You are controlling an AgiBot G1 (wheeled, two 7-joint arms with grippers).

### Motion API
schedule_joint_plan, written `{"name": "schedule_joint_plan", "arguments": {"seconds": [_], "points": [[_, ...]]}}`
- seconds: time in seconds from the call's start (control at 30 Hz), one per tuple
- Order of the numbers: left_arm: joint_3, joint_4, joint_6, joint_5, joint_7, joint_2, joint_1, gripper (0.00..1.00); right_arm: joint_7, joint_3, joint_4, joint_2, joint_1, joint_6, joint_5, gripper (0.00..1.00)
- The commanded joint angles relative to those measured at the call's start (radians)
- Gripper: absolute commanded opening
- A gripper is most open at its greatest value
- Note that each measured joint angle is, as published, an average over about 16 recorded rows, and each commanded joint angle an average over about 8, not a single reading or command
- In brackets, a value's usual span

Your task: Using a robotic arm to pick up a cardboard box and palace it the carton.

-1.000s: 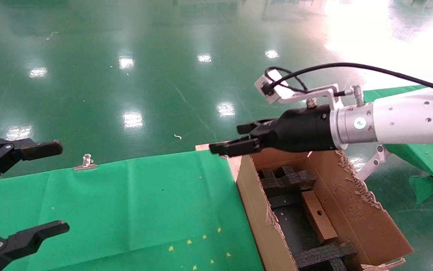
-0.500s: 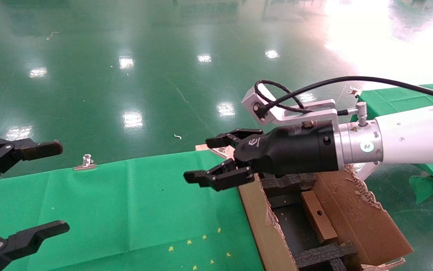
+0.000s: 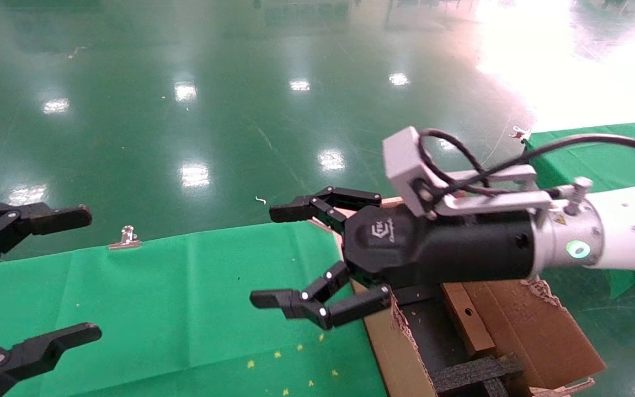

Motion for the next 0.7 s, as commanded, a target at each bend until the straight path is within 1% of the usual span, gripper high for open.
{"name": "schedule_joint_plan", "arguments": {"seconds": [0.03,0.23,0.33,0.47,0.7], "points": [[0.0,0.0,0.0,0.0,0.0,0.0,0.0,1.0,-0.047,0.041,-0.002,-0.004,-0.03,-0.025,0.025,1.0],[0.0,0.0,0.0,0.0,0.0,0.0,0.0,1.0,-0.173,0.149,-0.008,-0.015,-0.11,-0.092,0.092,1.0],[0.0,0.0,0.0,0.0,0.0,0.0,0.0,1.0,-0.208,0.186,-0.01,-0.019,-0.137,-0.114,0.115,1.0],[0.0,0.0,0.0,0.0,0.0,0.0,0.0,1.0,-0.22,0.203,-0.011,-0.021,-0.15,-0.125,0.128,1.0],[0.0,0.0,0.0,0.0,0.0,0.0,0.0,1.0,-0.207,0.187,-0.011,-0.02,-0.138,-0.117,0.118,1.0]]}}
